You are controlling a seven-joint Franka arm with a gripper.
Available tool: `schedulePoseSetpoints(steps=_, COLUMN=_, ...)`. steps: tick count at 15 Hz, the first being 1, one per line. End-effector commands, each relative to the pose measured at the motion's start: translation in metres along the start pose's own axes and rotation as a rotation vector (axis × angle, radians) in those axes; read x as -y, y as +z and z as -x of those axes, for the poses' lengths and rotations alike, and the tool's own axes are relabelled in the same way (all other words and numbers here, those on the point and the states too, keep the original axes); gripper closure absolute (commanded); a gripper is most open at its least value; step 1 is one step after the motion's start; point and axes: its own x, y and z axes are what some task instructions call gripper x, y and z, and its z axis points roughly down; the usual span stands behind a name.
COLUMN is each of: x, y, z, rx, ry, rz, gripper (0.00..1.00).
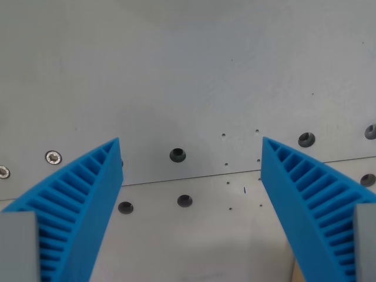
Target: Move above the white socket
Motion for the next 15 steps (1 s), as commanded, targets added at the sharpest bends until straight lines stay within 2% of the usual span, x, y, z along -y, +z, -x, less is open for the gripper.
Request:
schedulePoseSetpoints(steps=1, x=0.0000, y=-0.0019, z=-0.0002, rx=-0.005, ry=0.001, rz=-0.001, gripper=0.00)
schedulePoseSetpoints(steps=10, x=0.0002, y=-0.0001, z=-0.0026, rx=-0.006, ry=0.036, rz=-0.001, gripper=0.00)
schedulePoseSetpoints(steps=15, x=0.0006, y=0.0039, z=-0.0086, rx=-0.010, ry=0.083, rz=-0.001, gripper=0.00)
